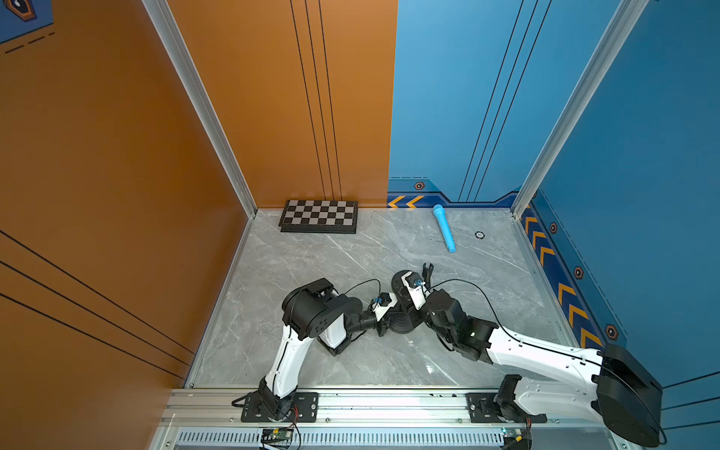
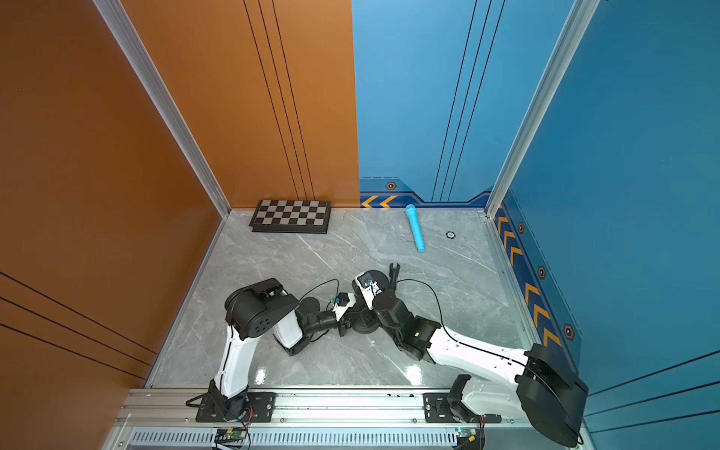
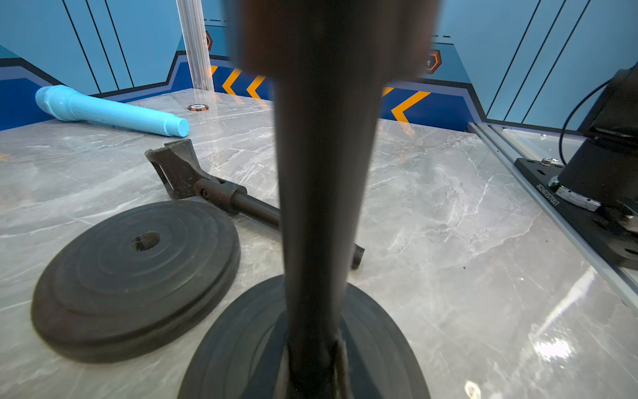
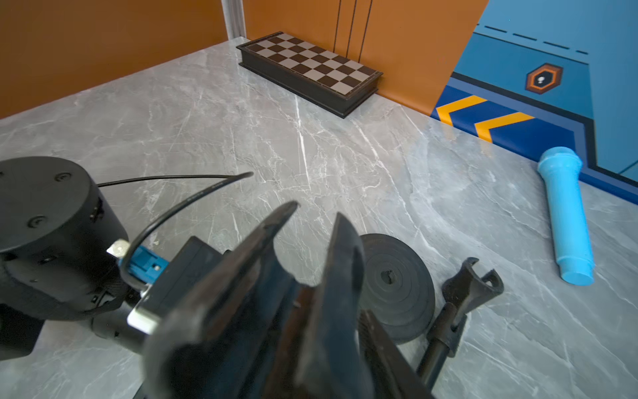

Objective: Assemble a microphone stand
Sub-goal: Screw the microphone stand pole into the microphone stand base.

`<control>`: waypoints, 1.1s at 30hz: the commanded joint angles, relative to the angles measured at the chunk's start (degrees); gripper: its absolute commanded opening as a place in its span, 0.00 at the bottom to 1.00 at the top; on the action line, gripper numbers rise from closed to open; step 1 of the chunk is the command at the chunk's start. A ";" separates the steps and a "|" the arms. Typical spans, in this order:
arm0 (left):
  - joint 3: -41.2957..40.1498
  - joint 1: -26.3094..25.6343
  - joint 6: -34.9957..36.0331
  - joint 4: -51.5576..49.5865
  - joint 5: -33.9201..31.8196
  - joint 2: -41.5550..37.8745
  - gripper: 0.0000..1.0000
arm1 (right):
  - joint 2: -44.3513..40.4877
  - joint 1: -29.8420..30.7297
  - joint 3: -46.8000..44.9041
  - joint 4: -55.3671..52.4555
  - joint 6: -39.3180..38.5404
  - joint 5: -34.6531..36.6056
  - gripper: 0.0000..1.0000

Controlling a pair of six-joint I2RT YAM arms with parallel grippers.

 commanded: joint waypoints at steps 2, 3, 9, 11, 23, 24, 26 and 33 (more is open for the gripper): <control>-0.68 -0.65 0.39 -10.42 0.92 2.95 0.19 | -1.73 -5.39 2.82 -5.78 -8.18 -21.99 0.54; -0.62 -0.64 0.36 -10.44 0.93 2.95 0.19 | -1.34 -7.26 3.16 -5.41 -8.39 -24.24 0.54; -0.65 -0.65 0.23 -10.44 0.85 3.13 0.19 | 2.81 -12.86 5.84 -5.65 -10.55 -27.41 0.47; -0.63 -0.60 0.30 -10.40 0.84 3.21 0.20 | 3.94 -12.85 6.39 -5.39 -10.97 -26.60 0.38; -0.30 -0.71 -0.51 -10.44 -0.05 3.39 0.22 | 6.78 12.77 -0.73 1.79 26.19 44.26 0.00; -0.23 -0.73 -0.58 -10.40 0.03 3.47 0.22 | 8.01 13.95 0.27 0.38 28.97 46.55 0.00; -0.21 -0.82 -0.67 -10.41 0.07 3.65 0.22 | 11.06 15.91 3.55 -3.62 32.94 48.17 0.00; -0.42 -0.67 -0.19 -10.40 0.08 3.65 0.22 | 7.79 12.53 1.85 3.47 15.90 21.39 0.26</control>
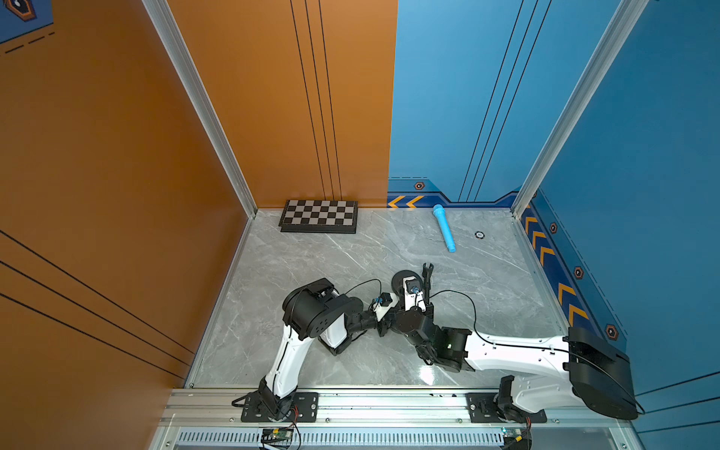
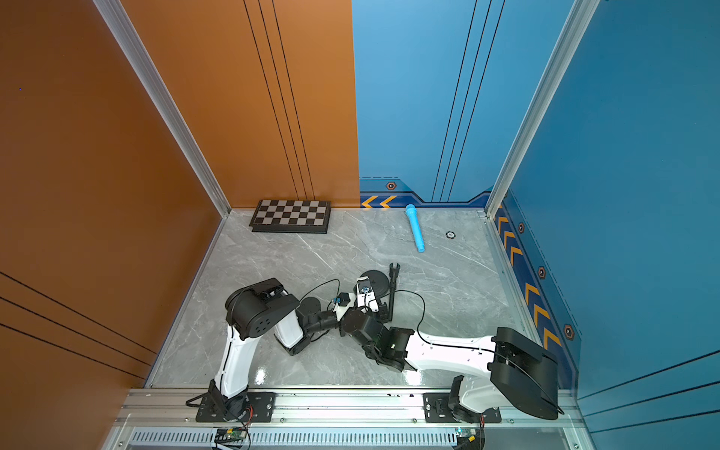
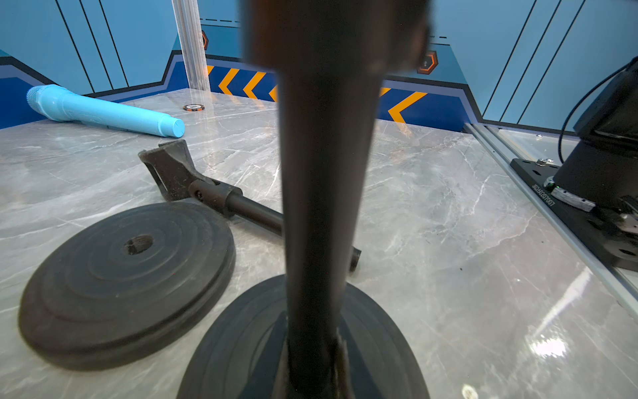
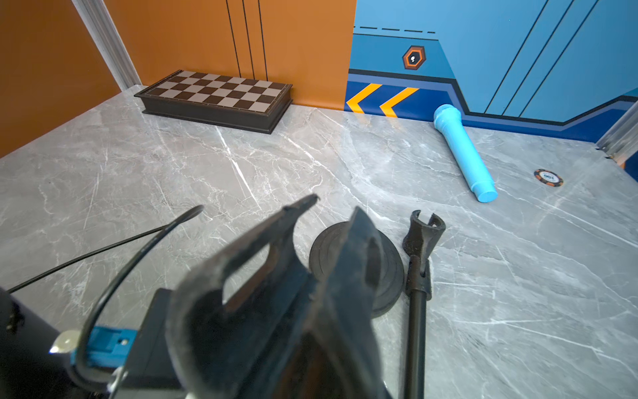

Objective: Assemble a microphone stand
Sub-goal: Screw the microphone stand pole into the microphone stand base.

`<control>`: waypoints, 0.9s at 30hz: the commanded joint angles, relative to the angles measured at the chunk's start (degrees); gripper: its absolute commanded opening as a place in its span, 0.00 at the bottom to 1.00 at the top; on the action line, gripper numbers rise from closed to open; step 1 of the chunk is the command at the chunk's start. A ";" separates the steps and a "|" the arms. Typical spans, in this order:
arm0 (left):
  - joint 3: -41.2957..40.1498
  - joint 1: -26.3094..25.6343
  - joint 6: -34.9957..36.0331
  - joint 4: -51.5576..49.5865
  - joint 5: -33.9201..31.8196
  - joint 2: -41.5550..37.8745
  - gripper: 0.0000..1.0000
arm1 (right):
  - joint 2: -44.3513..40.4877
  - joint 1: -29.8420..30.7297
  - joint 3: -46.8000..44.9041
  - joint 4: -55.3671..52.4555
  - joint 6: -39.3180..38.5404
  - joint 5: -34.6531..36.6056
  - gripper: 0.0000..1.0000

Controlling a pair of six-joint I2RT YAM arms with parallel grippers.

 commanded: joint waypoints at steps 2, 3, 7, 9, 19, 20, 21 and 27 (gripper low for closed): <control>-0.82 -0.43 0.22 -10.19 -0.04 3.56 0.22 | -6.62 -5.89 -2.08 -1.84 -9.48 -26.50 0.30; -0.73 -0.36 0.18 -10.16 0.11 3.65 0.22 | -8.24 -7.66 -2.27 -3.56 -10.58 -30.25 0.33; -0.50 -0.29 0.06 -10.15 0.99 3.70 0.21 | -15.54 -13.74 -4.47 -7.76 -19.51 -46.60 0.47; -0.58 -0.29 0.05 -10.14 1.12 3.60 0.22 | -17.78 -16.92 -5.52 -8.92 -23.65 -54.22 0.50; -0.75 0.00 1.08 -10.16 2.59 3.90 0.22 | -13.44 -33.73 -2.87 -9.38 -39.02 -79.93 0.55; -0.65 0.10 1.07 -10.18 2.71 3.99 0.22 | -12.51 -34.31 -2.22 -9.42 -39.70 -80.39 0.55; -0.62 0.17 1.08 -10.21 2.82 4.05 0.22 | -11.43 -35.03 -1.63 -9.38 -40.34 -81.01 0.54; -0.55 0.45 1.01 -10.16 2.99 4.27 0.22 | -5.73 -35.81 2.75 -9.41 -42.95 -84.48 0.52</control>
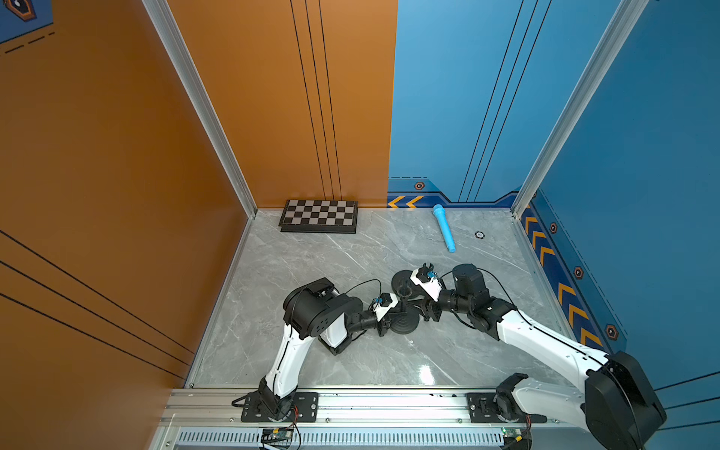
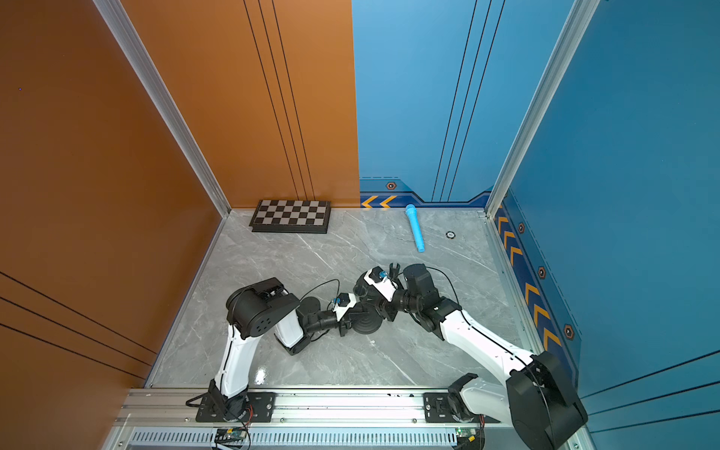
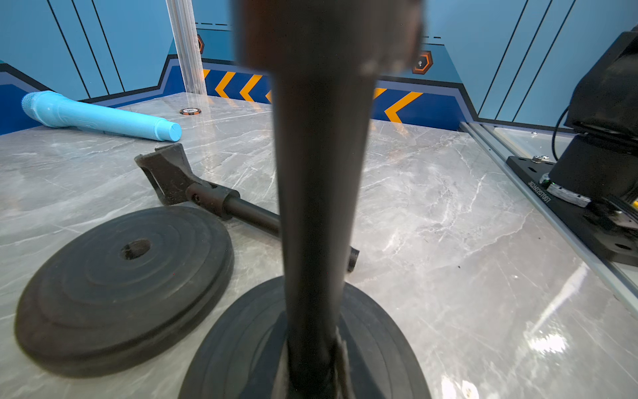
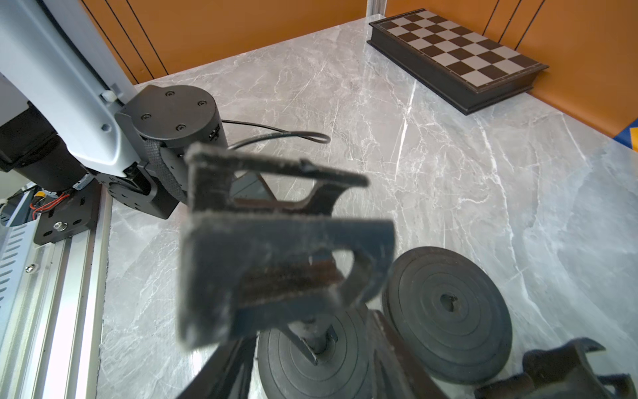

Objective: Assemble a microphone stand
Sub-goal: Screw the microphone stand pole into the microphone stand base.

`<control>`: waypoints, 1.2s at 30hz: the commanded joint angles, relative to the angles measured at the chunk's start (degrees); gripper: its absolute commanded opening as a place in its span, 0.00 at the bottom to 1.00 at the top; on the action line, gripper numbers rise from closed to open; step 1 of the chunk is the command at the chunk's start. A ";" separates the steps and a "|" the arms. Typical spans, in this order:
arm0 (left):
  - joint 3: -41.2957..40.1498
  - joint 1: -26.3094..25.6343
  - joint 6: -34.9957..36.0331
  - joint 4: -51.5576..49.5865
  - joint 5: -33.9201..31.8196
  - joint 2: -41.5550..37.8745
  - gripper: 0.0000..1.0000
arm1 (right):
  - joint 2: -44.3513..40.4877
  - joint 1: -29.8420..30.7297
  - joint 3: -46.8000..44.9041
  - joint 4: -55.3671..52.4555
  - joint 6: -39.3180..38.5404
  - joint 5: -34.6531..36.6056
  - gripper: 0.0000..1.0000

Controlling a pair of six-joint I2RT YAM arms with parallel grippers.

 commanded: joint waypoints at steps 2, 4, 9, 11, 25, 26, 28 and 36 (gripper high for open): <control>-0.90 0.10 0.19 -10.86 1.79 3.72 0.22 | 2.88 -0.20 3.51 1.03 -2.95 -4.14 0.50; -0.89 0.10 0.12 -10.79 1.83 3.70 0.22 | 4.00 -0.04 3.69 2.78 -2.34 -3.11 0.41; -1.08 0.19 0.15 -10.85 1.72 3.42 0.22 | 3.87 1.70 0.57 8.82 1.33 4.76 0.09; -1.08 0.19 0.01 -10.82 1.53 3.59 0.22 | 2.86 3.00 -2.18 12.91 5.50 11.06 0.04; -0.65 0.09 -0.64 -10.84 0.88 3.90 0.23 | 5.09 29.78 -11.61 20.69 36.55 70.19 0.00; -0.65 0.01 -0.56 -10.81 0.87 3.88 0.23 | 5.11 29.77 -10.80 19.43 35.27 68.59 0.00; -0.80 0.01 -0.36 -10.86 0.72 3.74 0.23 | 3.86 29.10 -9.75 17.18 31.30 63.95 0.02; -1.24 -0.07 0.78 -10.82 0.45 3.87 0.23 | -8.50 17.25 -7.66 5.24 16.98 33.78 0.47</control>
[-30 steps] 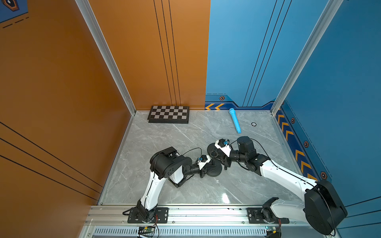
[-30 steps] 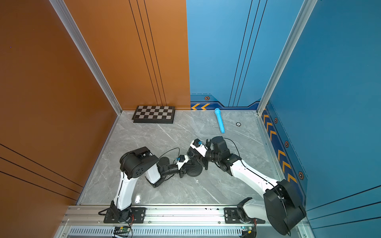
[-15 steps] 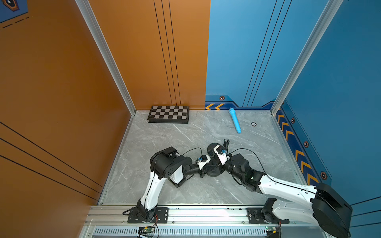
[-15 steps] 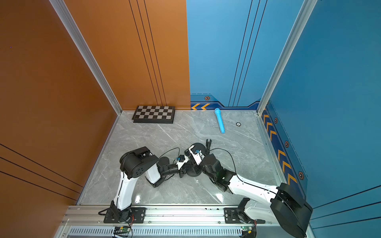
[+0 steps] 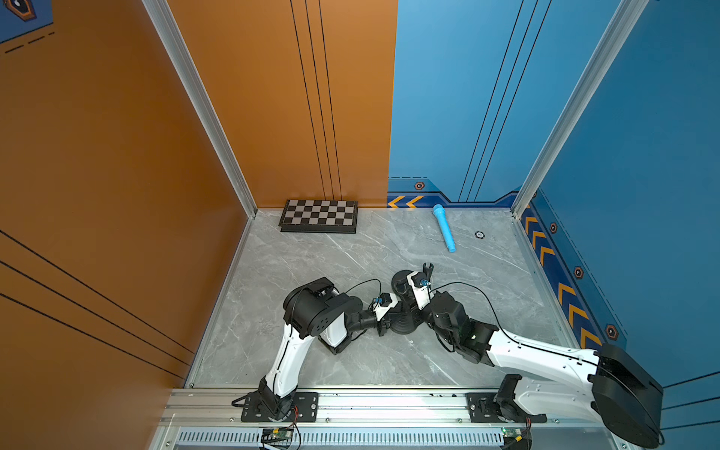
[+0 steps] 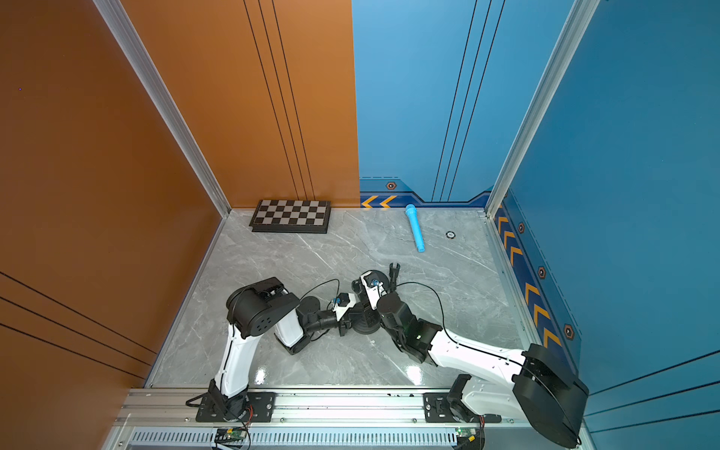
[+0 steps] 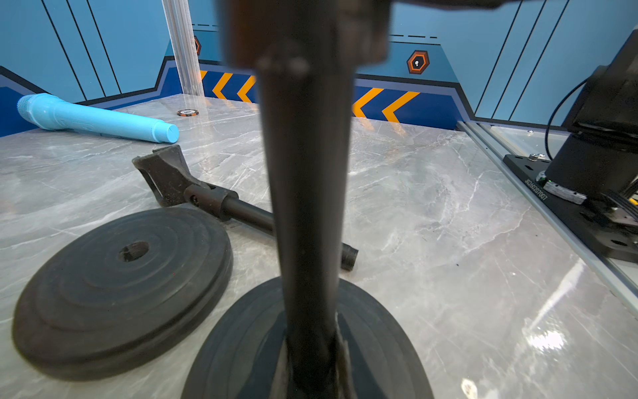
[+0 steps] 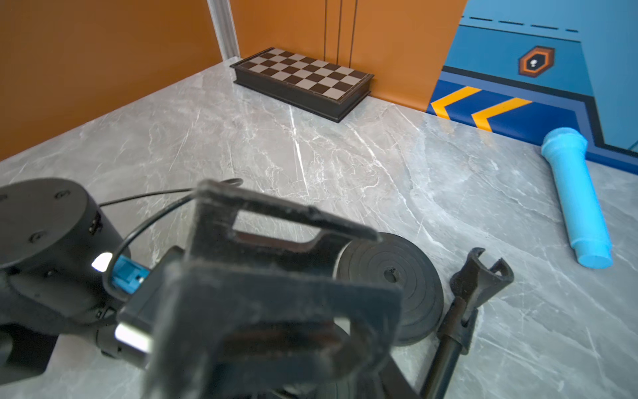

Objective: Assemble a microphone stand
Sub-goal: Screw the microphone stand pole into the microphone stand base.

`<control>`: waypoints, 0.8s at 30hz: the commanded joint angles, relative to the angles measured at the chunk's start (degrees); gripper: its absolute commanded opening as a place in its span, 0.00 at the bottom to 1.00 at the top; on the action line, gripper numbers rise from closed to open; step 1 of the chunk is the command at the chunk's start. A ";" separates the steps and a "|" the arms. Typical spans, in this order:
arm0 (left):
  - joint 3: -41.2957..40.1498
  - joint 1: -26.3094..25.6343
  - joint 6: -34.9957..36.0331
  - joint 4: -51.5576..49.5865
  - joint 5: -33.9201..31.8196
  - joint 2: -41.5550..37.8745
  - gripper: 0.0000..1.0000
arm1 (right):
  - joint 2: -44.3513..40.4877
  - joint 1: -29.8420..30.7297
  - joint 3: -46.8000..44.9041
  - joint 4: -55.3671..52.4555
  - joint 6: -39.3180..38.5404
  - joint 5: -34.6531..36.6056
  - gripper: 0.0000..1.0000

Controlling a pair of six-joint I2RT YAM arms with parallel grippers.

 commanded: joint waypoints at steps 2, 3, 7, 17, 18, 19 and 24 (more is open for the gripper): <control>-1.63 -0.51 0.71 -10.92 -0.76 3.40 0.23 | -7.19 -5.87 -0.79 -8.55 -9.45 -17.73 0.53; -1.83 -0.50 0.96 -10.88 -0.79 3.16 0.23 | -8.43 -7.61 -1.26 -8.88 -10.81 -20.72 0.55; -2.09 -0.57 1.68 -10.91 -0.48 2.93 0.23 | -10.04 -12.63 -1.44 -9.65 -15.87 -30.74 0.57; -2.30 -0.62 2.11 -10.90 -0.71 3.39 0.23 | 2.21 -15.81 5.31 -6.08 -18.14 -40.30 0.57; -2.31 -0.62 2.10 -10.93 -0.82 3.46 0.23 | 3.64 -16.15 6.12 -5.50 -18.06 -41.13 0.56; -2.27 -0.58 2.17 -10.88 -0.76 3.47 0.23 | 4.71 -16.40 6.80 -5.40 -18.06 -41.89 0.54; -2.37 -0.62 2.18 -10.93 -0.67 3.39 0.23 | 7.95 -16.82 10.99 -7.65 -19.53 -43.49 0.35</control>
